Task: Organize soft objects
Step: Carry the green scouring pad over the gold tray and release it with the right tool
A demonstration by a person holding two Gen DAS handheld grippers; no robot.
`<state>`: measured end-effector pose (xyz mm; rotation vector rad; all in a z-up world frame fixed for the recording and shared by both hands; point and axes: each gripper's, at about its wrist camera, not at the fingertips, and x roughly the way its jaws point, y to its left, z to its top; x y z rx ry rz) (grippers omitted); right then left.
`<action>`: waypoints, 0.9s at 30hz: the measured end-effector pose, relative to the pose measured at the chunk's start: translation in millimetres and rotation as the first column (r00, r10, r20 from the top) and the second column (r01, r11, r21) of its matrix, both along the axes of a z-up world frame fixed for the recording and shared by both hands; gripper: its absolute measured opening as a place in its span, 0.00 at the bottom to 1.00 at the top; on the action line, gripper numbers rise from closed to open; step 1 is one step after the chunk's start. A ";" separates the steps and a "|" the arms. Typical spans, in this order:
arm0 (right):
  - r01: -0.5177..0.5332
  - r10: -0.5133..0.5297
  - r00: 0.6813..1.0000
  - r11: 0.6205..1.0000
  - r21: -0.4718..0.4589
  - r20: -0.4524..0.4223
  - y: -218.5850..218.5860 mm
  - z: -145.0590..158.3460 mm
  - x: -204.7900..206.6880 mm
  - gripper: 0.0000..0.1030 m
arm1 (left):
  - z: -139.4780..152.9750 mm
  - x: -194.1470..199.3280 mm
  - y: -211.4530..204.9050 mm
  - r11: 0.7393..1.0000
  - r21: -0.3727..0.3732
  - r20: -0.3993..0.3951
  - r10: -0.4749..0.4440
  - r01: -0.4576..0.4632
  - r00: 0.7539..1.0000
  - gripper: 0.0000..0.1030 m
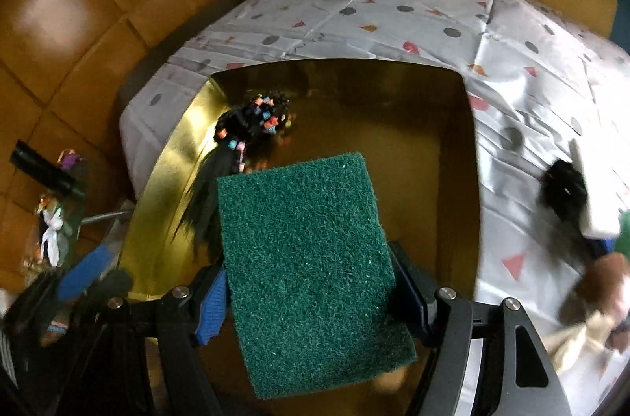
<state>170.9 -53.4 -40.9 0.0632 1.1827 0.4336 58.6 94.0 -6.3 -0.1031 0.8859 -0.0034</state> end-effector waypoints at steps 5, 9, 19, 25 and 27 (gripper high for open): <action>0.055 -0.056 0.997 0.998 -0.038 -0.048 15.7 -15.6 34.7 0.72 | -3.0 1.6 8.0 1.000 -0.004 -0.011 0.016 -0.016 1.000 0.32; 0.118 -0.120 0.990 0.993 -0.031 -0.071 22.2 -23.1 55.2 0.74 | -4.2 2.8 13.3 1.000 -0.007 -0.013 0.028 -0.028 1.000 0.32; 0.131 -0.129 0.991 0.990 0.049 -0.045 17.0 -19.1 50.3 0.91 | -5.0 3.7 13.8 1.000 -0.013 -0.014 0.027 -0.028 1.000 0.32; 0.127 -0.128 0.991 0.991 0.045 0.034 7.4 -3.7 28.6 0.91 | -1.0 -0.7 7.8 1.000 -0.008 -0.006 0.011 -0.011 1.000 0.32; 0.128 -0.130 0.989 0.991 0.034 0.065 4.3 1.2 21.9 0.91 | 0.4 -1.7 5.4 1.000 -0.005 -0.004 0.005 -0.005 1.000 0.32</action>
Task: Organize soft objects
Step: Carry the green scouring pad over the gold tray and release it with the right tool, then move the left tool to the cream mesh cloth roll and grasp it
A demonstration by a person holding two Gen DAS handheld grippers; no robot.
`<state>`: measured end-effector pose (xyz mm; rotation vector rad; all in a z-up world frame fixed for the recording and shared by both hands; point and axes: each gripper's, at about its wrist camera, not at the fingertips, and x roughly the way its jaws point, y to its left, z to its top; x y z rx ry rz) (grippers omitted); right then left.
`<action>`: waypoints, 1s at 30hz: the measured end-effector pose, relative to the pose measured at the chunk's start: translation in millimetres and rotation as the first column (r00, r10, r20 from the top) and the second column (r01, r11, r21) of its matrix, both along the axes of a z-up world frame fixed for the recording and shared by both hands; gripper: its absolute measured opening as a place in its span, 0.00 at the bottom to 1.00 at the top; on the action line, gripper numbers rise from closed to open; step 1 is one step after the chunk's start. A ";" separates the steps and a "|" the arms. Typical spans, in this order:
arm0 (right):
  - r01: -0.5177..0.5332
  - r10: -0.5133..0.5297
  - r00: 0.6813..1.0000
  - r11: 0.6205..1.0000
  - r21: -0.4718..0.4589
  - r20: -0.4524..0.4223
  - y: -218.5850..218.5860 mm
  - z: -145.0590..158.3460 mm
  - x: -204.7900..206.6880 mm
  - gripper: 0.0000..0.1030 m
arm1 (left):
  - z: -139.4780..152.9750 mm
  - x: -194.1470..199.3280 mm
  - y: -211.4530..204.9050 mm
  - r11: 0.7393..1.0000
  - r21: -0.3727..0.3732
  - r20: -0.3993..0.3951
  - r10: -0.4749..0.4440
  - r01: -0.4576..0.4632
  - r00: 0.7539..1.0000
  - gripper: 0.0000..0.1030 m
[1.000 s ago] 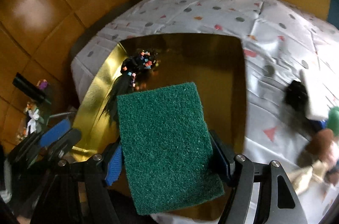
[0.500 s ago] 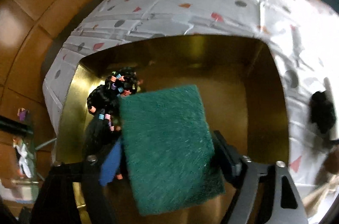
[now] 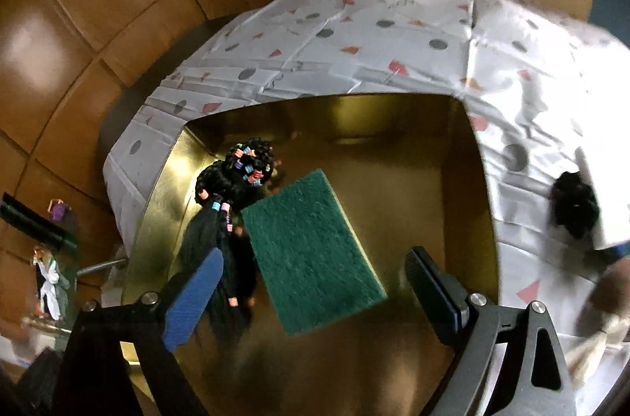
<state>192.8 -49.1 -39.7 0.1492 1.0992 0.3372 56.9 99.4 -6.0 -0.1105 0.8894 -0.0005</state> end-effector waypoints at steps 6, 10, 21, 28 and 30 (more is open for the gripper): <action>0.011 -0.005 0.994 0.998 -0.054 0.107 -18.0 18.5 -24.6 0.93 | 6.4 -4.0 -10.3 1.000 0.008 0.012 -0.021 0.021 1.000 0.32; 0.028 -0.015 0.986 0.997 -0.079 0.169 -35.8 29.8 -40.7 0.93 | 9.9 -5.9 -19.8 0.999 0.014 0.017 -0.042 0.042 0.999 0.32; 0.097 -0.062 0.966 0.987 -0.128 0.251 -90.3 39.1 -85.9 0.94 | 16.6 -7.6 -46.6 0.994 0.038 0.024 -0.104 0.103 0.994 0.32; 0.138 -0.086 0.952 0.977 -0.164 0.293 -120.1 40.6 -105.9 0.95 | 17.6 -8.3 -64.1 0.987 0.058 0.022 -0.149 0.148 0.989 0.32; 0.155 -0.097 0.946 0.974 -0.168 0.309 -132.8 42.1 -110.5 0.97 | 17.0 -8.0 -69.9 0.985 0.063 0.018 -0.161 0.160 0.987 0.32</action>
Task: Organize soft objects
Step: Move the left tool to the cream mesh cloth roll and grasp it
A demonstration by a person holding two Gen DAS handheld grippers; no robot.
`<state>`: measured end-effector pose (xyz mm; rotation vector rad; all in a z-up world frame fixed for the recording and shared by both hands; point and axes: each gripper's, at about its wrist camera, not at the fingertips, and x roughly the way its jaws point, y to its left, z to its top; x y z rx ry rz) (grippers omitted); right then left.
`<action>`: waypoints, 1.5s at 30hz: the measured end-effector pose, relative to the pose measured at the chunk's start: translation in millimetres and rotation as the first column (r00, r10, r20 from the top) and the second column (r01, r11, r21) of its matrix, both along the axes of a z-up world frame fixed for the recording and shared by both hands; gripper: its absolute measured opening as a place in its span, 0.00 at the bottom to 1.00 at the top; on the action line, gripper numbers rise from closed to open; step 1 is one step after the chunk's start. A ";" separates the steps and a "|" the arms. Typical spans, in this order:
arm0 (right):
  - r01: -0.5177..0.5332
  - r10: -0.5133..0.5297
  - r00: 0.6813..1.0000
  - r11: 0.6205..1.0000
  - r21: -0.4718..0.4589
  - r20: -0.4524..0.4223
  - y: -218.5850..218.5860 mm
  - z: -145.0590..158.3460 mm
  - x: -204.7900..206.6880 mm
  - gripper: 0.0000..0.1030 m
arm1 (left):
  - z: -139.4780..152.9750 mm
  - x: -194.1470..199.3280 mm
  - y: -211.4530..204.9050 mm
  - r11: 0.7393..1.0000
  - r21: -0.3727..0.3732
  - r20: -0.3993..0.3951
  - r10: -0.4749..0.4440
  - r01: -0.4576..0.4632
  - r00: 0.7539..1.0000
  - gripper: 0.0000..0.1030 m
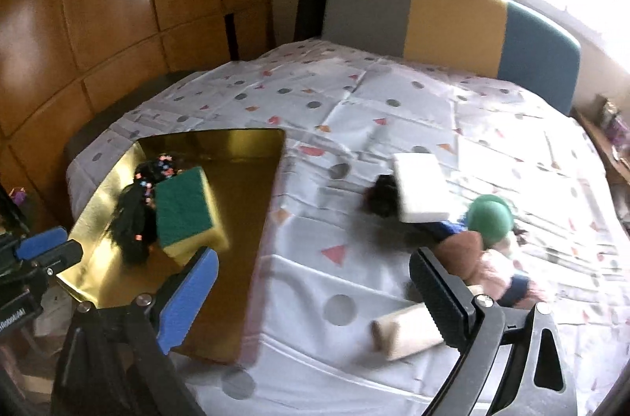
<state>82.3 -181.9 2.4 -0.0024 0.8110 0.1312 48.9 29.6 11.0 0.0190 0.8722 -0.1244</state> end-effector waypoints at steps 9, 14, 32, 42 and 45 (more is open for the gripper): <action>0.175 -0.174 0.984 0.984 -0.017 0.034 -93.5 1.2 -6.1 1.00 | -1.5 1.4 -38.1 0.993 0.004 -0.014 -0.114 0.114 0.993 0.32; 0.370 -0.370 0.928 0.929 -0.009 0.037 -165.2 -16.4 -13.7 1.00 | -5.5 3.9 -61.4 0.985 0.002 -0.036 -0.172 0.172 0.984 0.32; 0.565 -0.560 0.822 0.784 0.256 -0.099 -243.3 -33.7 -31.8 1.00 | -35.7 15.4 -210.2 0.850 0.056 -0.140 -0.512 0.523 0.847 0.40; 0.584 -0.571 0.807 0.733 0.348 -0.150 -259.8 -37.3 -36.1 1.00 | -66.8 38.1 -281.7 0.767 0.061 -0.195 -0.619 0.639 0.761 0.65; 0.585 -0.568 0.805 0.718 0.377 -0.168 -264.4 -40.3 -36.4 1.00 | -78.3 46.9 -299.7 0.741 0.066 -0.222 -0.642 0.668 0.734 0.68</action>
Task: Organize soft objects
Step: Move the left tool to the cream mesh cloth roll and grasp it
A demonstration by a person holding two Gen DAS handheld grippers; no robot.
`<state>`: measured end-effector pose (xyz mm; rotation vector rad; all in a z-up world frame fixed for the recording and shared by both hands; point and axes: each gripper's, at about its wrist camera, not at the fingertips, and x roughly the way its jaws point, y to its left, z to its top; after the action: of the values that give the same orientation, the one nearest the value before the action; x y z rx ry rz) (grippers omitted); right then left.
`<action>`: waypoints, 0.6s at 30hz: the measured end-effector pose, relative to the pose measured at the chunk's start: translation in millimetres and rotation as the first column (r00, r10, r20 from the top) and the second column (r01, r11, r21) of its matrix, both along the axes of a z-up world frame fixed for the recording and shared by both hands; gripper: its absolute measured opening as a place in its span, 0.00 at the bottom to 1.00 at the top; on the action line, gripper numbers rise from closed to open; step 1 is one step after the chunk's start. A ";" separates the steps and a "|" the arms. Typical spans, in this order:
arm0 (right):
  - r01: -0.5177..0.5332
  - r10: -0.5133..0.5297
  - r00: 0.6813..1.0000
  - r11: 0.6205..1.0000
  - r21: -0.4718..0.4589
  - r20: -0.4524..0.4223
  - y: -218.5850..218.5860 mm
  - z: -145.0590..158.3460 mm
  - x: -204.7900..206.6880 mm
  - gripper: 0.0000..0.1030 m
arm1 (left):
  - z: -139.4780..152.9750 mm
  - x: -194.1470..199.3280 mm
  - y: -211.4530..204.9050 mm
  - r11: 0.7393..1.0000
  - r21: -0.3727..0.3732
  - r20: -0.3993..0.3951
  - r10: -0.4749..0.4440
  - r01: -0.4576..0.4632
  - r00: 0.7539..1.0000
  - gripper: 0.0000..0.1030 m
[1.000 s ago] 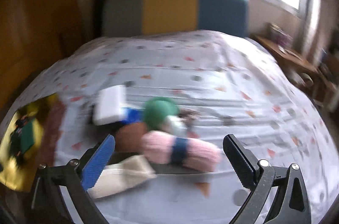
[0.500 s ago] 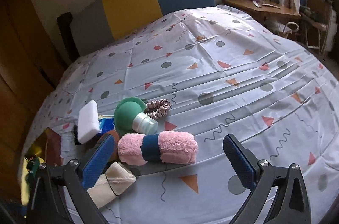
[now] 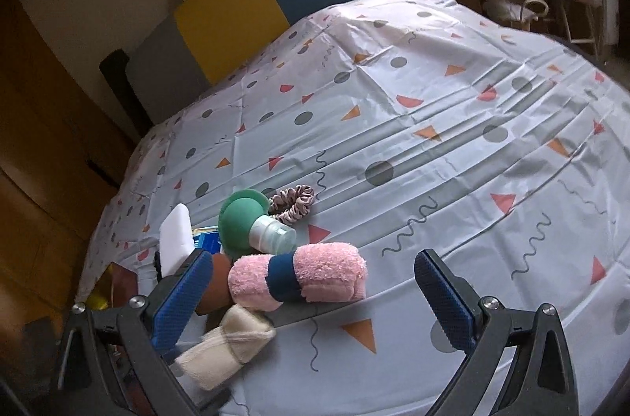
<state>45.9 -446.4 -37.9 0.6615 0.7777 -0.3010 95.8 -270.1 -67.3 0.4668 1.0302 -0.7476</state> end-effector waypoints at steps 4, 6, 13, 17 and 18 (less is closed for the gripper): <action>-0.004 0.004 1.000 0.999 0.036 -0.011 -1.9 -5.5 1.8 1.00 | -14.5 12.8 -11.2 0.999 0.037 -0.009 0.015 -0.014 1.000 0.68; -0.001 0.002 1.000 0.999 0.038 -0.017 -2.3 -7.1 1.9 1.00 | -15.0 15.3 -10.3 0.999 0.034 -0.023 0.025 -0.025 0.999 0.63; 0.008 -0.006 0.999 0.999 0.054 -0.035 -4.2 -12.4 3.5 1.00 | -20.1 10.2 -28.6 0.994 0.089 -0.003 -0.065 0.065 0.998 0.57; 0.026 -0.024 0.999 0.999 0.041 -0.043 -6.8 -13.1 2.1 1.00 | -26.8 11.2 -21.1 0.999 0.050 -0.026 -0.018 0.020 0.999 0.48; 0.030 -0.028 0.999 0.998 0.049 -0.043 -8.3 -14.1 1.8 1.00 | -26.3 8.4 -14.7 1.000 0.030 -0.029 -0.008 0.009 1.000 0.48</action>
<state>47.7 -454.7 -52.0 0.7153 0.8188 -0.3235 104.2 -284.8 -93.6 0.4878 1.0683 -0.7488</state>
